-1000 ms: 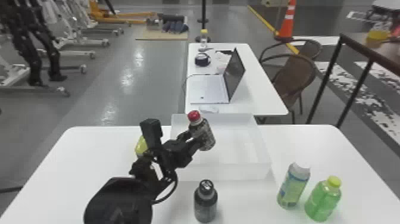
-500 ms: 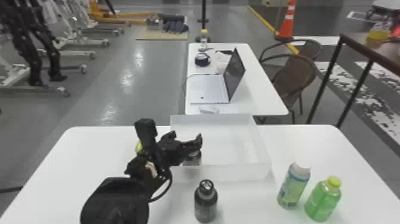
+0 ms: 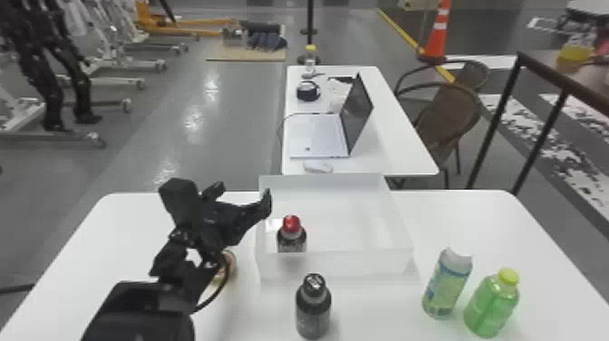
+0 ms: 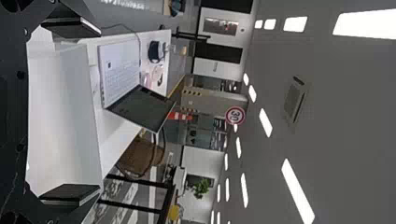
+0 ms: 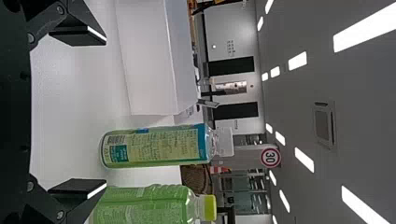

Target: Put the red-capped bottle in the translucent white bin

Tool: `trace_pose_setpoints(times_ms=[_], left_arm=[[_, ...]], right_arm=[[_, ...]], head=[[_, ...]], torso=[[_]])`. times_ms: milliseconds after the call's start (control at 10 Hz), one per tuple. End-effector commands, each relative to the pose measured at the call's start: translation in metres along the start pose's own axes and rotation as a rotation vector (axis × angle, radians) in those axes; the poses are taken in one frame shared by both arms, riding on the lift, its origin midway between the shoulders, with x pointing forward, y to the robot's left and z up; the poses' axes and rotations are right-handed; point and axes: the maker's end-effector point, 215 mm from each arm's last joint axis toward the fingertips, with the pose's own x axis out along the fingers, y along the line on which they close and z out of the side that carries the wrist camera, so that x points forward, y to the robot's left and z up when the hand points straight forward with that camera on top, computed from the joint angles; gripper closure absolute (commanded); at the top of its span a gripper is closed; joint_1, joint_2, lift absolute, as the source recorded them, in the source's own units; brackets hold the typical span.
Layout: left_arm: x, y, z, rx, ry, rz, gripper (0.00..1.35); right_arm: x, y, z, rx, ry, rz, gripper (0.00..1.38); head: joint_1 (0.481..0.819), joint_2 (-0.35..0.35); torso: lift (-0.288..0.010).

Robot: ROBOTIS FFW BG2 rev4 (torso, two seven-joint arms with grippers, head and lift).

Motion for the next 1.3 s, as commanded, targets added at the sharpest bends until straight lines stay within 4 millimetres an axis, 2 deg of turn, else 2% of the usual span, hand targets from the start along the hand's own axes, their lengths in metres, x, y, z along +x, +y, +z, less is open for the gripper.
trace_pose_setpoints(times_ms=[0, 200, 300, 400, 600, 700, 800, 900, 1000, 1200], left_arm=[[-0.047, 0.043, 0.021, 0.070, -0.060, 0.115, 0.13], [-0.131, 0.100, 0.023, 0.113, -0.081, 0.315, 0.13], [-0.172, 0.117, 0.017, 0.123, -0.087, 0.397, 0.13], [-0.209, 0.127, 0.002, 0.131, -0.070, 0.465, 0.13], [-0.269, 0.127, -0.020, 0.178, -0.051, 0.569, 0.13], [-0.298, 0.130, -0.039, 0.203, -0.003, 0.598, 0.13], [-0.321, 0.132, -0.051, 0.230, 0.022, 0.609, 0.13], [-0.335, 0.132, -0.060, 0.244, 0.047, 0.613, 0.13], [-0.339, 0.128, -0.070, 0.223, 0.055, 0.611, 0.13], [-0.330, 0.112, -0.079, 0.179, 0.055, 0.587, 0.13]], right_arm=[[0.001, 0.000, 0.002, -0.001, -0.004, 0.001, 0.21], [-0.001, 0.000, 0.002, -0.004, -0.003, 0.002, 0.21], [-0.002, -0.002, 0.002, -0.006, -0.001, 0.001, 0.21], [-0.003, -0.002, 0.002, -0.005, -0.001, 0.001, 0.21], [-0.005, -0.004, 0.001, -0.004, 0.003, -0.005, 0.21], [-0.005, -0.005, 0.000, -0.005, 0.004, -0.006, 0.21], [-0.007, -0.005, 0.000, -0.005, 0.004, -0.009, 0.21], [-0.009, -0.007, -0.001, -0.005, 0.009, -0.015, 0.21], [-0.009, -0.008, -0.001, -0.007, 0.010, -0.016, 0.21], [-0.009, -0.008, -0.001, -0.008, 0.009, -0.015, 0.21]], head=[[0.549, 0.000], [0.549, 0.000], [0.549, 0.000], [0.549, 0.000], [0.549, 0.000], [0.549, 0.000], [0.549, 0.000], [0.549, 0.000], [0.549, 0.000], [0.549, 0.000]], torso=[[-0.100], [-0.100], [-0.100], [-0.100], [-0.100], [-0.100], [-0.100], [-0.100], [-0.100], [-0.100]])
